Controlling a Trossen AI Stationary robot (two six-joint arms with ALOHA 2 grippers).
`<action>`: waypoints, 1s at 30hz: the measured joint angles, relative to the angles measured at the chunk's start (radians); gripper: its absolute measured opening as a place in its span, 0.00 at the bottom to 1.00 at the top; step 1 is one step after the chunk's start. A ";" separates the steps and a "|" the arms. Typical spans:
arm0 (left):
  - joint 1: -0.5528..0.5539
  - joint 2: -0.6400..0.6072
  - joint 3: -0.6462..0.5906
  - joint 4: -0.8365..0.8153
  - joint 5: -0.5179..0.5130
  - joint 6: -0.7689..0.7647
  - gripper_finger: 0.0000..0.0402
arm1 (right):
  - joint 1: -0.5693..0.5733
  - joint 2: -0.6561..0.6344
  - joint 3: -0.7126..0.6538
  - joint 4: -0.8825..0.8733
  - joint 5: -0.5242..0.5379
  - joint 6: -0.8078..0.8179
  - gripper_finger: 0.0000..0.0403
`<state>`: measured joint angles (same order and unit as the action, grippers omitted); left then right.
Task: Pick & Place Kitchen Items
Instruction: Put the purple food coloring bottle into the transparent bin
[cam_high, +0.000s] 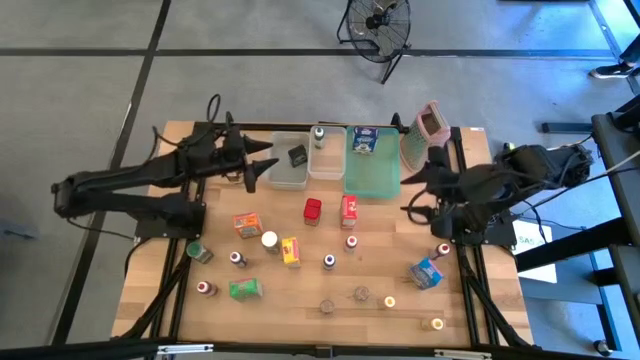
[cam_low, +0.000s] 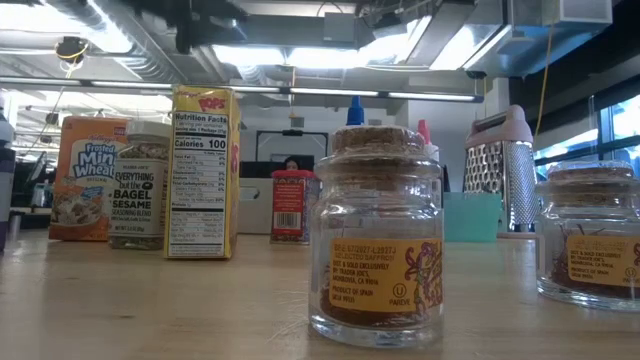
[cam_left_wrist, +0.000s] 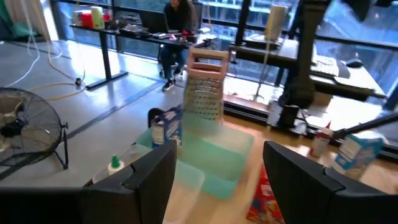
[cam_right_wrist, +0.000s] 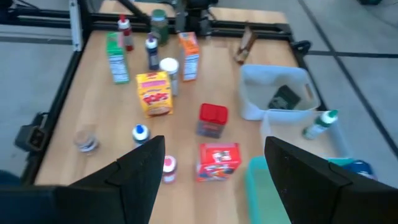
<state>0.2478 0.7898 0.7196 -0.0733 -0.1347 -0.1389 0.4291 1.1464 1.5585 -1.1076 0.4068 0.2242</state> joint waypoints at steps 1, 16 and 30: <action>-0.037 0.000 0.031 -0.040 -0.031 0.008 0.59 | 0.014 0.007 0.000 0.000 0.000 0.009 0.69; -0.560 0.168 0.492 -0.555 -0.508 -0.054 0.59 | 0.224 0.115 0.000 0.153 0.017 0.042 0.69; -0.816 0.293 0.813 -1.280 -0.290 -0.226 0.59 | 0.245 0.235 0.000 0.507 0.086 0.161 0.69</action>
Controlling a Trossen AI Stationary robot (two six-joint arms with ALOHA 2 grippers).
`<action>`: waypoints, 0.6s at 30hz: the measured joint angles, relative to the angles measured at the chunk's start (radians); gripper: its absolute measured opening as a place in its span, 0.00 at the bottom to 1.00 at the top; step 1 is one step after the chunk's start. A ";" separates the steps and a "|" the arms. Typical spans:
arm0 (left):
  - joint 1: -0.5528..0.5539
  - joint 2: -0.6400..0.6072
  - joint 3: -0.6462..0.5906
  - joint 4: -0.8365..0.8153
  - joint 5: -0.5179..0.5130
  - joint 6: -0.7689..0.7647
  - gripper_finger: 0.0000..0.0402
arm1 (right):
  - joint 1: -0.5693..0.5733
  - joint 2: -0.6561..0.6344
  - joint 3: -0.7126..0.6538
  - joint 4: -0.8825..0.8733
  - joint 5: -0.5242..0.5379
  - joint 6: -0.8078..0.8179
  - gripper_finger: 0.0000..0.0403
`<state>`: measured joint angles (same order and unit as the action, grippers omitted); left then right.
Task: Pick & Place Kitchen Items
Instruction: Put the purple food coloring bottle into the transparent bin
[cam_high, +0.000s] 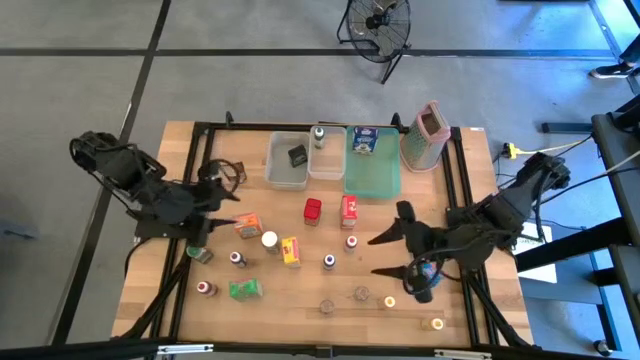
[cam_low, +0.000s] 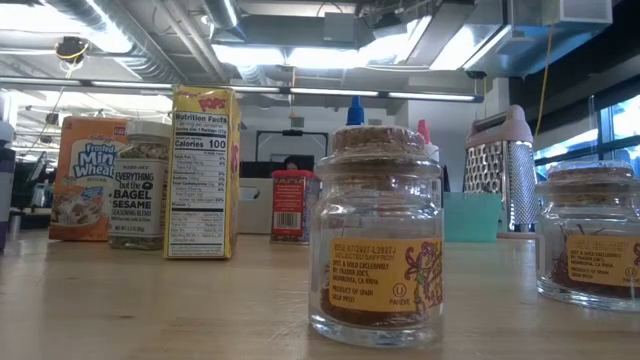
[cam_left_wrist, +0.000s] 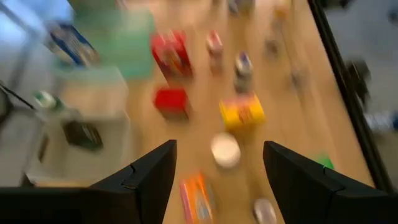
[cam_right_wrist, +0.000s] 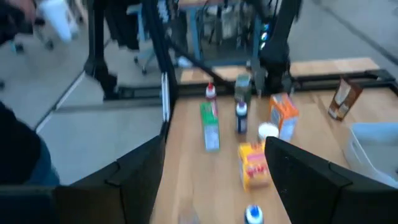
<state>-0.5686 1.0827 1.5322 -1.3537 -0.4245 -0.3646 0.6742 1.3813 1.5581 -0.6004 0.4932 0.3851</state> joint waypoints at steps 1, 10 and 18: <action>-0.017 0.006 0.014 -0.050 0.028 -0.020 0.59 | -0.006 0.012 0.000 0.028 0.008 0.000 0.69; -0.185 0.068 0.015 -0.206 0.208 0.189 0.59 | -0.060 0.128 0.000 0.254 0.003 0.047 0.69; -0.229 0.148 0.015 -0.217 0.219 0.479 0.59 | -0.066 0.241 0.000 0.474 0.003 0.052 0.69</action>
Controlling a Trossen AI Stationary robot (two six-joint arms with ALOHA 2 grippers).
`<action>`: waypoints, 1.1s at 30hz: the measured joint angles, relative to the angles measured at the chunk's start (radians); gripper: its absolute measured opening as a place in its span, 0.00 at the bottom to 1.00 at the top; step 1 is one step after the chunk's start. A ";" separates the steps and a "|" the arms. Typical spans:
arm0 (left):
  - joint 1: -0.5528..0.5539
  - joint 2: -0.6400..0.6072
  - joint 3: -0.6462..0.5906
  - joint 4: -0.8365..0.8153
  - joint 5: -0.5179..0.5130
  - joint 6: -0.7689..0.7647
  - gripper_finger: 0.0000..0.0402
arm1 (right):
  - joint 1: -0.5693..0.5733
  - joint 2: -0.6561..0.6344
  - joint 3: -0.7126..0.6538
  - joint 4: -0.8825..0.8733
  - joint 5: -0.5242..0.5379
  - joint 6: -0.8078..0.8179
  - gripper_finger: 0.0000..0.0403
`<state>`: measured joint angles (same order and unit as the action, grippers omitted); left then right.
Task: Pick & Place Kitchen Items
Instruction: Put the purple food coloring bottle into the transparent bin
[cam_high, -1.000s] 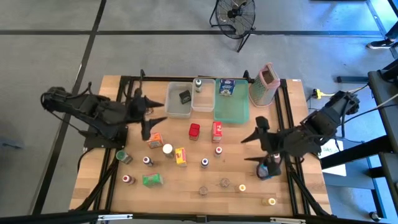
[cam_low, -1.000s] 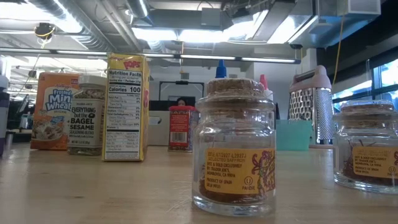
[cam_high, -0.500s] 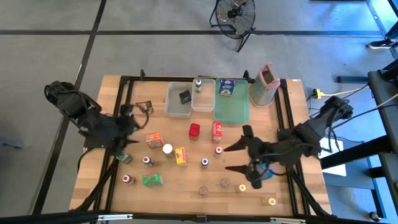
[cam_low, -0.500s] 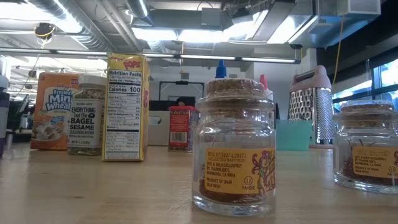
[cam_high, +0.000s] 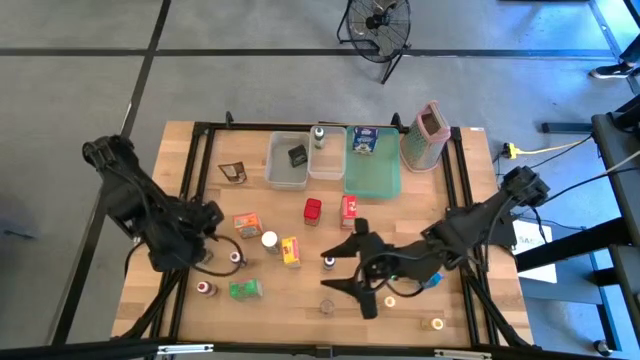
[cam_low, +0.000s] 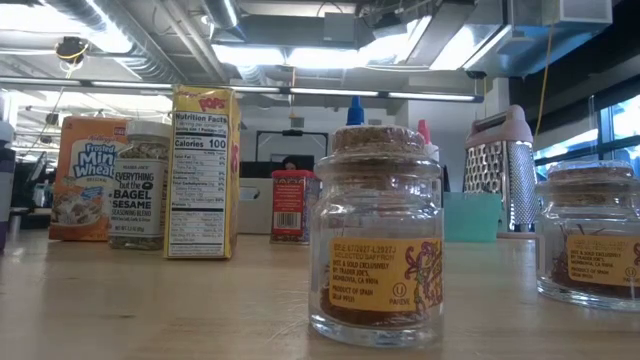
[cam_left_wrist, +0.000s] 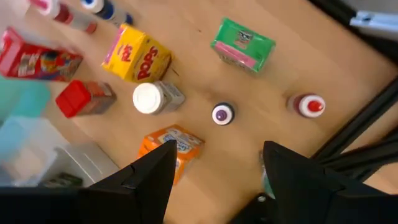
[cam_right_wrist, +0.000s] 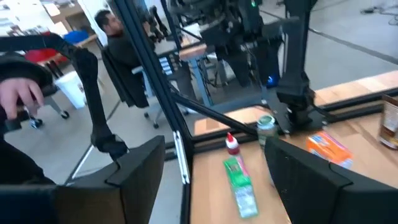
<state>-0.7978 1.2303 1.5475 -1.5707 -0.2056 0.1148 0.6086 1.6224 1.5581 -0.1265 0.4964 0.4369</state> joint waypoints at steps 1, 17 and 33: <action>0.002 0.013 0.000 0.000 0.005 0.027 0.59 | 0.000 0.011 0.000 0.024 -0.001 -0.003 0.69; 0.104 0.061 -0.276 0.202 0.073 0.285 0.59 | 0.004 0.026 0.000 0.196 -0.026 -0.115 0.69; 0.153 0.061 -0.529 0.432 0.066 0.345 0.58 | 0.005 0.026 0.000 0.189 -0.029 -0.111 0.69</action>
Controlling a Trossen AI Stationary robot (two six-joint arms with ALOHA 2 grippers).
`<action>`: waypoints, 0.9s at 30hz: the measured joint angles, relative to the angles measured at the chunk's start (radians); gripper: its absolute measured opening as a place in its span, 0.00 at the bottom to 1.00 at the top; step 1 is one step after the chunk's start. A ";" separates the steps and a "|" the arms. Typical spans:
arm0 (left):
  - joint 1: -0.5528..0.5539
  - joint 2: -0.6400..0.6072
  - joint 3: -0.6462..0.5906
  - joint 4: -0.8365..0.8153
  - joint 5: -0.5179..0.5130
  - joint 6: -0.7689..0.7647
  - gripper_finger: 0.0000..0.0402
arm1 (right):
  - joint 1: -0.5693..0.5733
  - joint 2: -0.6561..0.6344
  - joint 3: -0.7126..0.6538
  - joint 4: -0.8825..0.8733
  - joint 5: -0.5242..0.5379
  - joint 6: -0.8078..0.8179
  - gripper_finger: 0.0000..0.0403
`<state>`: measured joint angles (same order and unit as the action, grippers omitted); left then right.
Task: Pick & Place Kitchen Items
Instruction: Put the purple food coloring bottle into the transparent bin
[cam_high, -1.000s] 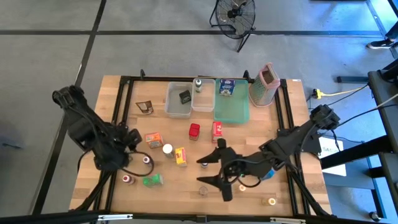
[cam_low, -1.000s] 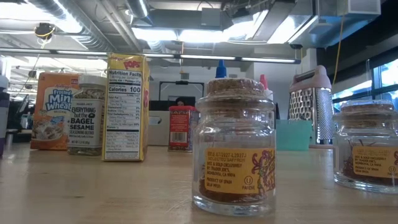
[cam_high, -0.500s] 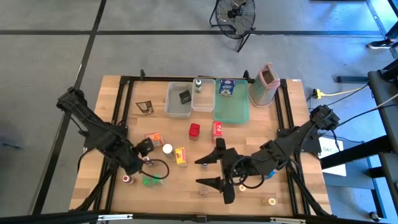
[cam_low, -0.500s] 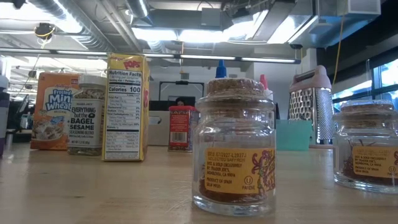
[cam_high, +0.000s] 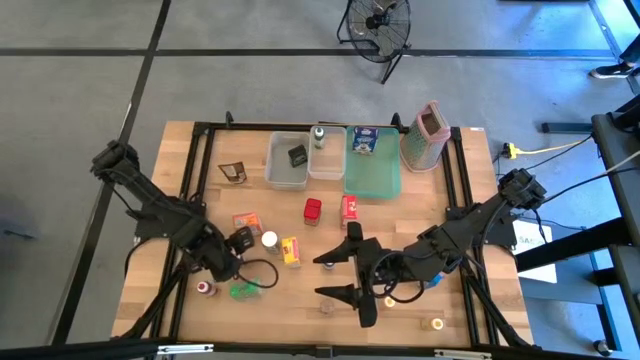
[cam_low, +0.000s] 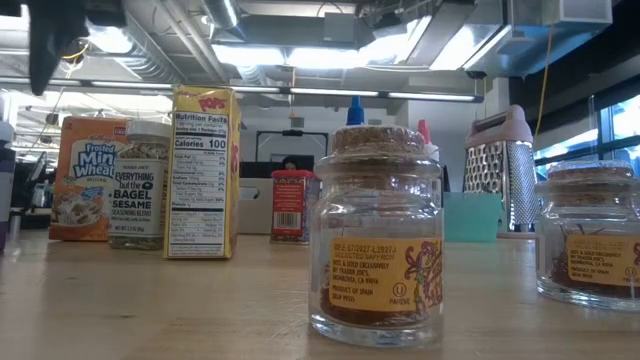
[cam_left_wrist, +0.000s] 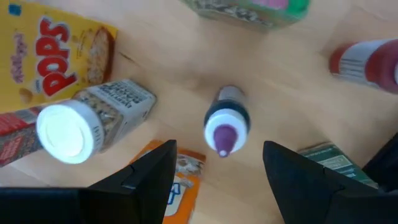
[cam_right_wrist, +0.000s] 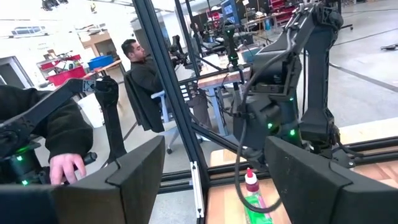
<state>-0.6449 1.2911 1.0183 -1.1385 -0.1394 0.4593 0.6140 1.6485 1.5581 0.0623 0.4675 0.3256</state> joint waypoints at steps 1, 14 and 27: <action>0.009 0.000 0.000 -0.001 0.001 0.001 0.58 | 0.000 0.000 0.000 -0.002 0.000 0.000 0.69; 0.052 0.003 -0.075 0.039 0.082 0.070 0.58 | 0.000 0.000 0.000 -0.021 -0.010 0.000 0.69; 0.052 0.003 -0.131 0.173 0.082 0.057 0.58 | -0.006 0.000 0.000 -0.051 -0.026 0.000 0.69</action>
<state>-0.5926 1.2943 0.8873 -0.9652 -0.0576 0.5159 0.6084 1.6485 1.5581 0.0116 0.4411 0.3252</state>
